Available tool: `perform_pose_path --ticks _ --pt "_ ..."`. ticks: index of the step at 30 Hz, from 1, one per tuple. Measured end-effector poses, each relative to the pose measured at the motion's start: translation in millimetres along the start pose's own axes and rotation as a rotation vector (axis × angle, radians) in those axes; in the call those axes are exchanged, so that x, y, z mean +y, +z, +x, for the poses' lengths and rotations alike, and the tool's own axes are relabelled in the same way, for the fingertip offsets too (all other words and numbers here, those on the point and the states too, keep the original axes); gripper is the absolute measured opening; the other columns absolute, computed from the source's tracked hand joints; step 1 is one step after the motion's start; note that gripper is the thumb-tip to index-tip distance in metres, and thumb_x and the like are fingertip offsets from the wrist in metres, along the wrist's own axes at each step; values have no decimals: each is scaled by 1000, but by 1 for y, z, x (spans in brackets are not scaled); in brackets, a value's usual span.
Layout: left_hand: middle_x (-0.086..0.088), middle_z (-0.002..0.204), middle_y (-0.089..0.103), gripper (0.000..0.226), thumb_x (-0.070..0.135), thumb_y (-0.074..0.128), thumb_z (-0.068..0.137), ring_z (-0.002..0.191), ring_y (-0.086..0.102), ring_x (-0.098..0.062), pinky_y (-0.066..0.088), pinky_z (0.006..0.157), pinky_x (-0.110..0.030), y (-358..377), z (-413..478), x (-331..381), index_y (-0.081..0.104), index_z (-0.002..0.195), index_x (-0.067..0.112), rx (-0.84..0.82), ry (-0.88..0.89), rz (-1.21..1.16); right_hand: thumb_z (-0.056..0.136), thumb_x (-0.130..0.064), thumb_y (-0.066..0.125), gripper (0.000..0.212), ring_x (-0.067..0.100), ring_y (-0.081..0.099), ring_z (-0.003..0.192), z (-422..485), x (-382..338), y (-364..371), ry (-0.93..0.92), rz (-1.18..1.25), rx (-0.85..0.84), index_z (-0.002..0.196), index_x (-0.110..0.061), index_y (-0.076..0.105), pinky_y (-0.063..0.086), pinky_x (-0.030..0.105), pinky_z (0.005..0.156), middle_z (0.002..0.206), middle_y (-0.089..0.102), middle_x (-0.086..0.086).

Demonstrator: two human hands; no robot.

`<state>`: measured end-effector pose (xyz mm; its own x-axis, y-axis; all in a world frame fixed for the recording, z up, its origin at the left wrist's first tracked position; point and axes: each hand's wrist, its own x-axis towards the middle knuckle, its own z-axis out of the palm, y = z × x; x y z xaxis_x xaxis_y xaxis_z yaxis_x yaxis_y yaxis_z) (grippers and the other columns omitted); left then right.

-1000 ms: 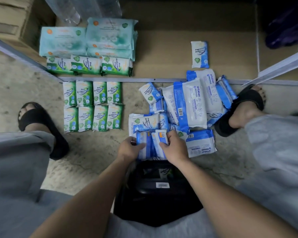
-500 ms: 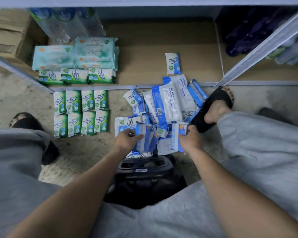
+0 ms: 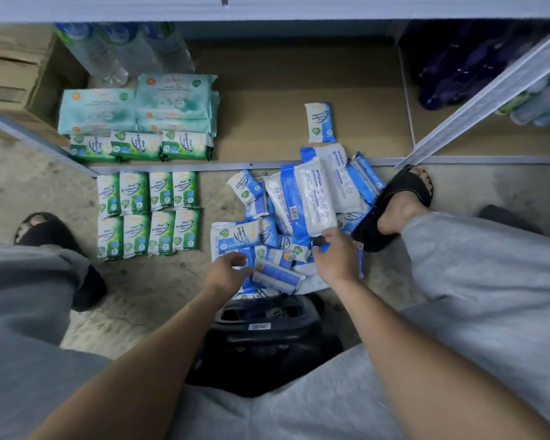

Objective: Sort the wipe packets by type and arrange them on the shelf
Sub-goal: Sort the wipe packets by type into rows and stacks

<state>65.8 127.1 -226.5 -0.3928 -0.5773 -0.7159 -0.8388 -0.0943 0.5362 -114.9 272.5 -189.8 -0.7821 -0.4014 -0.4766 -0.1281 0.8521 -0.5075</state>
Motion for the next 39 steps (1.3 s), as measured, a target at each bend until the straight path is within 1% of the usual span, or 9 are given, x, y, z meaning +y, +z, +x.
perform_pose_path --ticks 3,9,12,17,21,27,30,35,39 --pt "-2 127 66 41 24 74 90 110 62 -20 47 89 -31 -10 8 -11 63 128 13 52 -62 -13 95 -17 62 33 22 49 122 -2 -12 22 -145 -73 -128 127 -15 57 46 37 95 128 56 3" --pt "-7 141 58 57 27 74 88 122 58 -26 43 94 -31 -14 20 -35 53 139 10 186 -222 -27 96 -23 60 45 30 48 121 3 -25 60 -321 -382 -300 140 -17 50 47 42 95 131 59 6" --pt "-9 136 60 60 27 76 86 121 58 -27 44 94 -31 -10 29 -41 52 138 9 191 -282 -54 97 -26 60 50 29 48 122 7 -22 71 -331 -513 -318 144 -20 45 44 43 99 135 57 3" --pt "-8 116 69 53 28 82 81 97 66 -23 55 86 -35 -2 52 -49 58 124 7 171 -408 -287 95 -22 61 43 29 47 119 16 -22 80 -342 -604 -321 137 -19 50 42 42 97 133 55 4" --pt "-8 99 69 36 28 81 83 83 64 -22 53 72 -34 0 62 -50 59 104 9 129 -450 -356 95 -28 64 39 27 47 121 24 -28 79 -311 -585 -369 132 -17 54 41 42 100 131 55 3" --pt "-14 104 72 50 30 89 73 92 72 -30 59 84 -53 -11 67 -56 54 103 11 71 -427 -500 93 -21 67 32 30 55 106 21 -25 70 -274 -494 -391 122 -13 56 48 39 81 114 63 9" --pt "-11 99 73 42 30 87 76 88 73 -27 60 81 -49 -24 65 -49 53 96 16 93 -378 -469 94 -21 66 31 31 60 100 21 -23 65 -228 -470 -398 122 -17 53 43 36 72 106 64 9" --pt "-6 92 72 42 33 82 82 76 70 -22 56 60 -34 -49 58 -38 53 107 14 101 -301 -373 96 -20 63 37 33 56 106 26 -33 50 -193 -364 -359 130 -13 51 47 41 88 112 63 11" --pt "-3 95 70 44 43 82 79 82 70 -25 60 73 -45 -63 52 -37 55 105 20 153 -251 -270 97 -19 61 32 34 57 100 26 -40 40 -216 -296 -270 127 -11 51 51 46 87 104 59 12"
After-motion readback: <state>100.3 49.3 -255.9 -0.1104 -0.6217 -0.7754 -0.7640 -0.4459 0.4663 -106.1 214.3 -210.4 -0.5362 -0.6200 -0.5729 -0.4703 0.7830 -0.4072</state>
